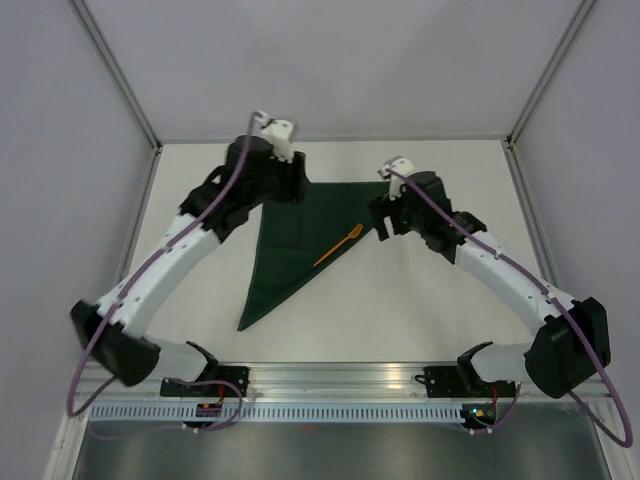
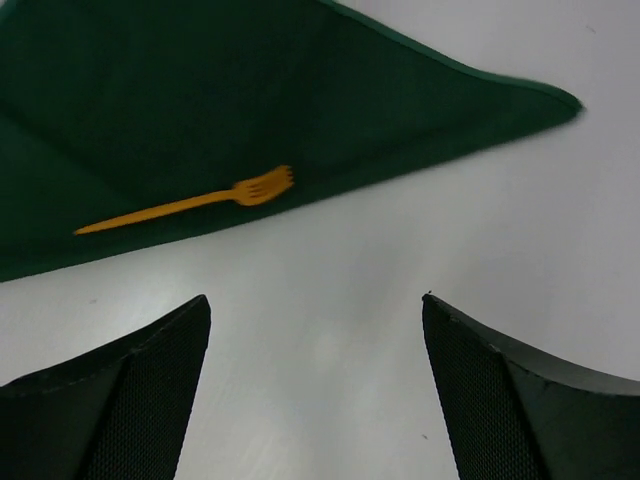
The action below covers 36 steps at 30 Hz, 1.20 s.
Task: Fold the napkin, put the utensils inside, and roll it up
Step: Place the fork on the napkin, then fold the napkin at the center of the board.
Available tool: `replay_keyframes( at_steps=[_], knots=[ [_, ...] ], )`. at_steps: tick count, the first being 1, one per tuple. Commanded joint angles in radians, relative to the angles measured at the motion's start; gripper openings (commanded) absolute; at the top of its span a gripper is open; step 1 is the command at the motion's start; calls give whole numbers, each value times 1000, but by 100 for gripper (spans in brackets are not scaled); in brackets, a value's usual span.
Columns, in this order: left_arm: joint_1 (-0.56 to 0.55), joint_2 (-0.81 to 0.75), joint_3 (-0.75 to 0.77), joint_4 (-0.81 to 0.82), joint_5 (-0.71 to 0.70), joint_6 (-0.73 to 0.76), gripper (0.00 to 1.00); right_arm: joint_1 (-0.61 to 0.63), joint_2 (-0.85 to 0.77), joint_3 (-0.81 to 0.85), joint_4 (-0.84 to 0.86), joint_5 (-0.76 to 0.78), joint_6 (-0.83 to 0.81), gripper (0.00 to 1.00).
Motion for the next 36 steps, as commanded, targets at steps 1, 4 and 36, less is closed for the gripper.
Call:
replay_keyframes(
  at_steps=[1, 4, 36],
  knots=[
    [12, -323, -53, -104, -267, -183, 59, 217, 29, 56, 10, 91, -21, 90],
    [12, -499, -96, -158, -348, -240, 62, 444, 109, 56, 56, 169, -47, 87],
    [12, -889, -63, -449, -476, -348, 63, 1078, 560, 39, 632, 146, -362, 76]
  ],
)
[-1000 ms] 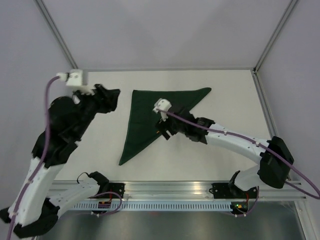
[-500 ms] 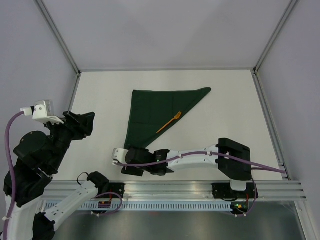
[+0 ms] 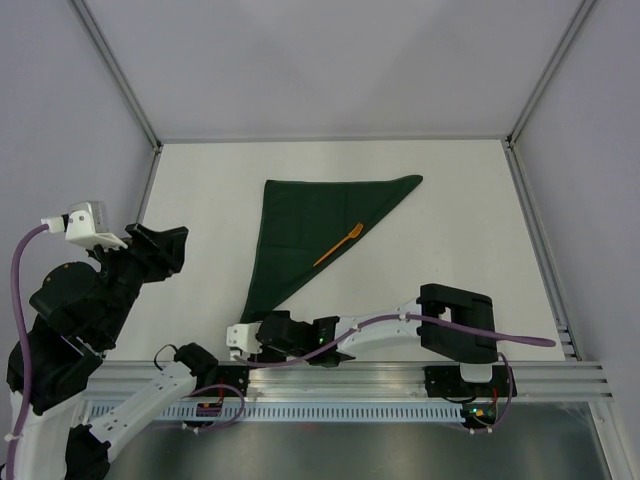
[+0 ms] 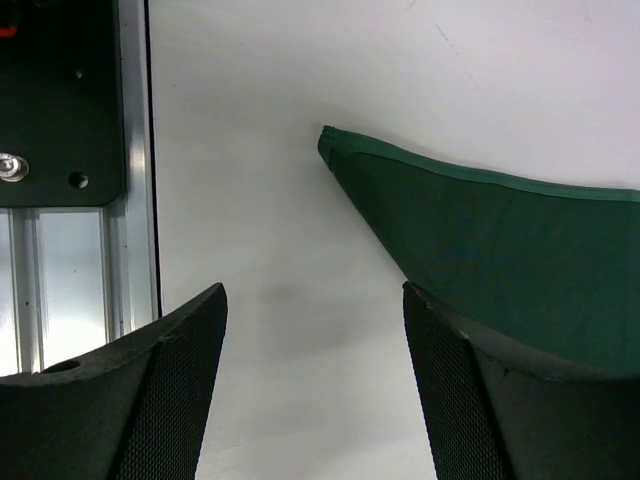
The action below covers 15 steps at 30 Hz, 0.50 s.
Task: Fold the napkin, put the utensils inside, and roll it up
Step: Fold the napkin at the center of the board.
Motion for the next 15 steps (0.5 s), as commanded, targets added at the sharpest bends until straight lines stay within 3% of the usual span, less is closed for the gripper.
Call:
replay_keyframes(
  at_steps=[1, 15],
  knots=[
    [0, 11, 17, -17, -23, -38, 63, 8, -6, -36, 190, -56, -64, 76],
    [-2, 22, -17, -16, -42, -55, 62, 9, 117, -40, 391, -36, -186, 73]
  ],
)
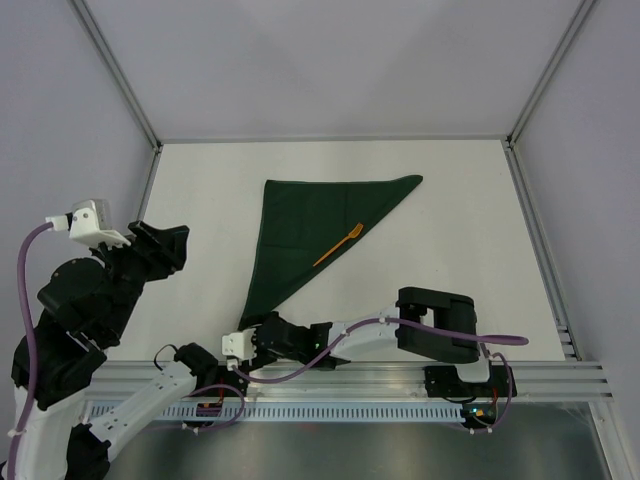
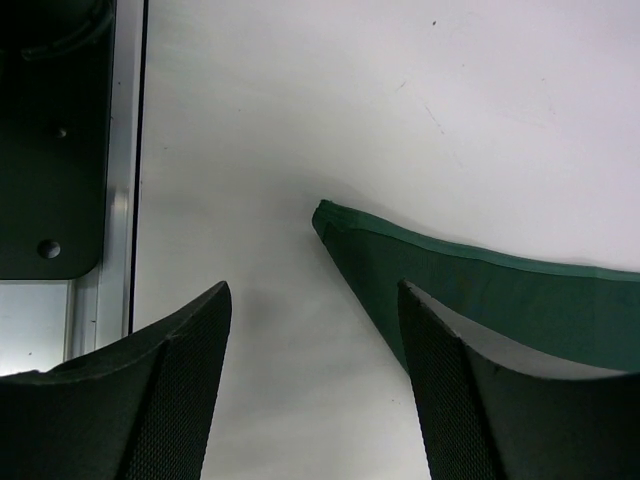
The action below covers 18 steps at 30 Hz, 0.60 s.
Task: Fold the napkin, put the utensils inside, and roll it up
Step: Fold the napkin at the center of the board.
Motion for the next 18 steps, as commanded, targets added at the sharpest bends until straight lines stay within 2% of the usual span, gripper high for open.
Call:
replay_keyframes(
  at_steps=[1, 5, 11, 18],
  knots=[
    [-2, 15, -5, -14, -14, -28, 62, 6, 44, 5, 135, -10, -52, 73],
    [-2, 8, -9, -15, -13, -26, 62, 3, 78, 33, 147, -8, -61, 68],
    [-2, -2, -12, -15, -16, -17, 62, -2, 111, 44, 182, 10, -80, 67],
    [-2, -9, -23, -15, -10, -17, 62, -20, 145, 73, 186, 18, -89, 61]
  ],
)
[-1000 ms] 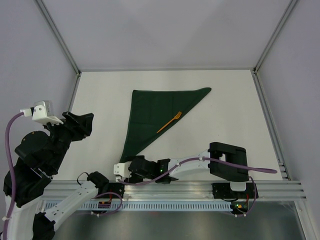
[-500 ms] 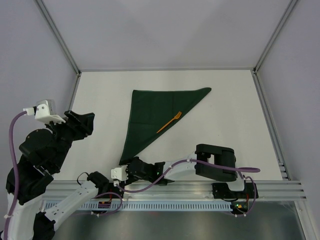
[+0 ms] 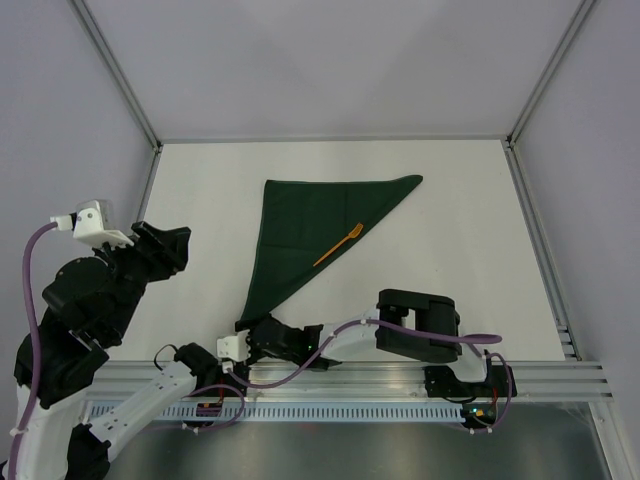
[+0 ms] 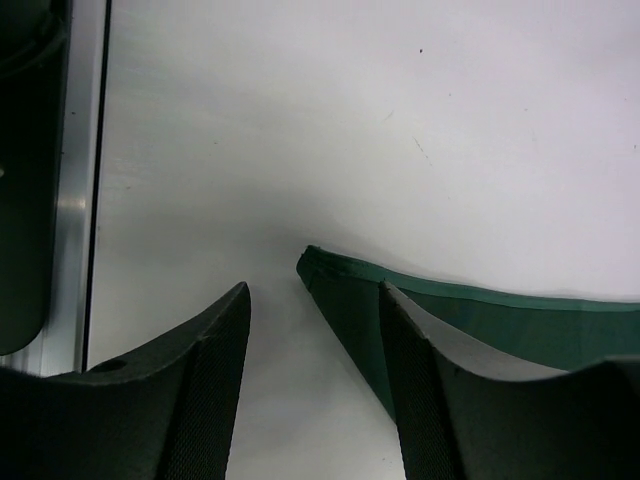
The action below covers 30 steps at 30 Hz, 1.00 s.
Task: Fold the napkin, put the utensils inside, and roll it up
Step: Fold the napkin at the center of the board.
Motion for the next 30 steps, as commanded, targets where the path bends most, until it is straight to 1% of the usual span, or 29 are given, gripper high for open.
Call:
replay_keyframes(
  at_steps=[1, 2, 5, 7, 8, 9, 14, 18, 20, 24, 28, 30],
  knots=[
    [-2, -11, -11, -9, -10, -17, 62, -15, 31, 44, 52, -1, -4, 60],
    [-2, -9, -12, -9, -10, -17, 62, -18, 32, 47, 49, -1, -4, 58],
    [-2, -11, -17, -9, -11, -17, 62, -26, 42, 53, 48, -6, -7, 57],
    [-2, -11, -18, -9, -11, -17, 62, -32, 45, 54, 49, -6, -10, 54],
    [-2, -11, -18, -6, -11, -17, 62, -35, 46, 54, 49, -7, -10, 49],
    [-2, -9, -18, -8, -11, -17, 62, -40, 48, 56, 49, -7, -9, 49],
    [-2, -6, -17, -8, -11, -15, 62, -46, 49, 57, 46, -15, -7, 33],
    [-2, -6, -21, -8, -13, -14, 62, -47, 48, 65, 40, -13, -6, 27],
    [-2, -6, -23, -6, -13, -14, 62, -47, 42, 68, 37, -13, -1, 22],
    [-2, -6, -23, -6, -16, -12, 62, -47, 20, 82, 14, -4, 11, 19],
    [-2, -5, -27, -3, -16, -15, 62, -49, 2, 105, -13, 19, 37, 10],
    [-2, -5, -32, -2, -16, -17, 62, -50, -15, 119, -29, 46, 51, 8]
  ],
)
